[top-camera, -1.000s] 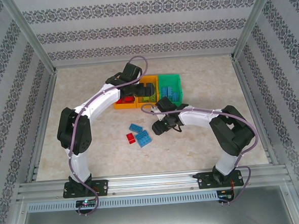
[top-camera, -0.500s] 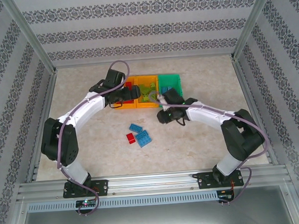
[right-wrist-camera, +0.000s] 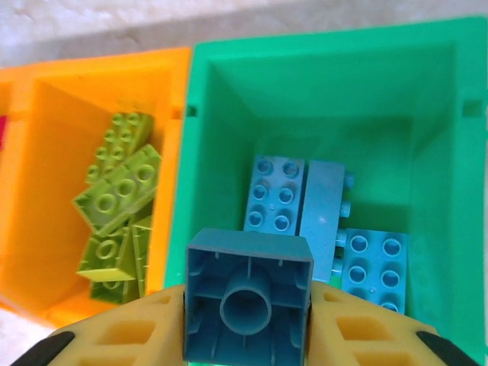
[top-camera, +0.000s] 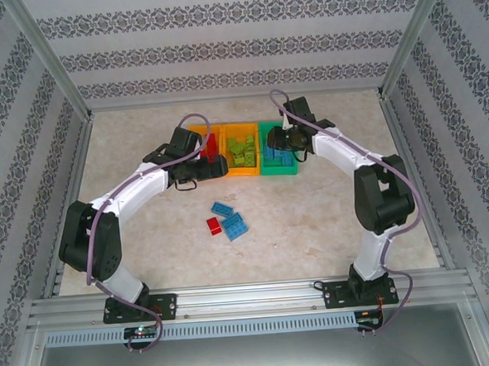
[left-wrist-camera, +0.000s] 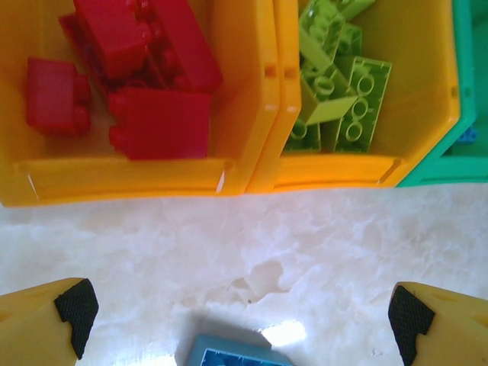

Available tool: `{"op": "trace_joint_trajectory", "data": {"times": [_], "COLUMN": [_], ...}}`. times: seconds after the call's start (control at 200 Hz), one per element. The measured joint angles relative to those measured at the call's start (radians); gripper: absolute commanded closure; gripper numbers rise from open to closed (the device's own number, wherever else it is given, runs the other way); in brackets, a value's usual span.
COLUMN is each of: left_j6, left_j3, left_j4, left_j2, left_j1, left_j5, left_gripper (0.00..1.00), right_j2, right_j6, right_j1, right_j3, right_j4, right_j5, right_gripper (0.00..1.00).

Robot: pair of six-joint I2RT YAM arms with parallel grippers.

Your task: Sort the legos into containers by color

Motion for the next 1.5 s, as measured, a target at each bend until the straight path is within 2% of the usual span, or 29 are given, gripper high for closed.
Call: {"op": "trace_joint_trajectory", "data": {"times": [0.065,0.155,0.295,0.48,0.779,1.119,1.269,1.504], "left_j6": [0.0,0.0,-0.002,-0.04,-0.191,-0.314,-0.321,-0.388], "left_j3": [-0.016,-0.032,-0.045,-0.047,-0.109,-0.167,-0.209,-0.307], "left_j4": [-0.001,-0.002,-0.008,-0.073,-0.148,-0.141,-0.146,-0.151], "left_j2": [-0.005,-0.009,-0.01,-0.01,-0.009,-0.013,-0.075,-0.13], "left_j1": [-0.003,-0.004,-0.011,-0.049,-0.133,-0.141,-0.142,-0.163], "left_j5": [0.0,0.003,0.006,0.006,0.011,0.024,0.012,0.009], "left_gripper": [0.0,0.0,0.0,0.0,0.0,0.0,0.0,0.08], "right_j2": [0.035,0.069,0.082,0.072,-0.061,-0.155,-0.185,-0.186], "right_j6": [0.017,0.042,0.046,0.057,0.067,0.016,-0.014,-0.02], "right_j1": [0.0,0.0,0.0,0.0,0.0,0.014,0.032,0.034], "right_j3": [0.017,0.04,0.061,0.055,-0.013,-0.134,-0.177,-0.192], "right_j4": [-0.014,-0.033,-0.047,-0.043,-0.02,0.022,0.026,0.037], "right_j5": [0.001,0.005,0.007,0.004,0.003,0.009,0.011,0.012], "right_gripper": [0.55,0.42,0.37,0.36,0.35,0.32,0.32,0.32]}}
